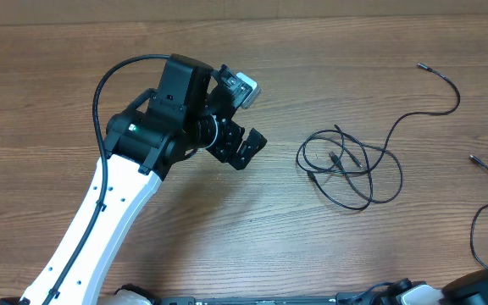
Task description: Untangle cables
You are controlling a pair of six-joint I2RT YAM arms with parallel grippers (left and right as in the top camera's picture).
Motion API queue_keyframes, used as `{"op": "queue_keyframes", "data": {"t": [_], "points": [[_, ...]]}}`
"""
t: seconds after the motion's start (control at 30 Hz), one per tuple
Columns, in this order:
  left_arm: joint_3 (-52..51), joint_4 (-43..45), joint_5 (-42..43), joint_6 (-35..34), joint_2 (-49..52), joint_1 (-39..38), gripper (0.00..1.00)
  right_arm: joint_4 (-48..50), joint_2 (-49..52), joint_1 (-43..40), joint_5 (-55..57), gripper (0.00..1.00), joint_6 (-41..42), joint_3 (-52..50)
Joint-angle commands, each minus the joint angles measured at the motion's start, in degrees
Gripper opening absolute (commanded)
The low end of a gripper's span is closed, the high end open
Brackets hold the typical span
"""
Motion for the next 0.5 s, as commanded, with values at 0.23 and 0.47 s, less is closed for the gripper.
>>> {"op": "queue_keyframes", "data": {"t": [0.23, 0.47], "points": [[0.76, 0.22, -0.20, 0.22, -0.50, 0.28, 1.00, 3.28, -15.76, 4.61, -28.52, 1.00, -19.50, 0.09], [0.76, 0.22, -0.17, 0.22, -0.50, 0.28, 1.00, 4.13, -12.37, 25.75, -31.89, 1.00, -30.36, 0.07]]}}
